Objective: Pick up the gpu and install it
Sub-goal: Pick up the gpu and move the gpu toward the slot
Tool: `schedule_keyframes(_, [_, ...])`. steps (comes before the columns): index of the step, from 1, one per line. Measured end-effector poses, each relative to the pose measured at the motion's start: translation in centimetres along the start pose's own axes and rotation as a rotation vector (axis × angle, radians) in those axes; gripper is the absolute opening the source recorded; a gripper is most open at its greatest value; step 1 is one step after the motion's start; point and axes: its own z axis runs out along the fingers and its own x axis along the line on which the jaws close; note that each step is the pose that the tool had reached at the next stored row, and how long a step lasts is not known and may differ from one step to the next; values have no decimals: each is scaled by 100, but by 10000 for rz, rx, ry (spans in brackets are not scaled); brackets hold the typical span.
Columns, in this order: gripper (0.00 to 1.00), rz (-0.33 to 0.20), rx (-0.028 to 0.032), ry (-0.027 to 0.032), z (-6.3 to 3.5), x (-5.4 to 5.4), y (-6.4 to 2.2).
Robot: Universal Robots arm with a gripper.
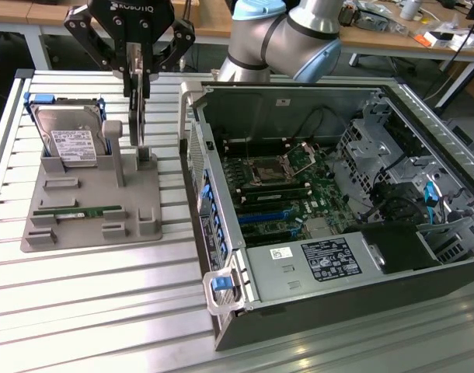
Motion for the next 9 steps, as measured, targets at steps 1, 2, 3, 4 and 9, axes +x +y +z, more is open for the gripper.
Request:
schedule_keyframes(1, [26,0,0,0,-7,0,0])
schedule_keyframes(2, [26,0,0,0,-24,0,2])
schedule_keyframes(3, [26,0,0,0,-38,1,3])
schedule_keyframes(4, [26,0,0,0,-47,1,3])
schedule_keyframes(9, [26,0,0,0,-116,3,8])
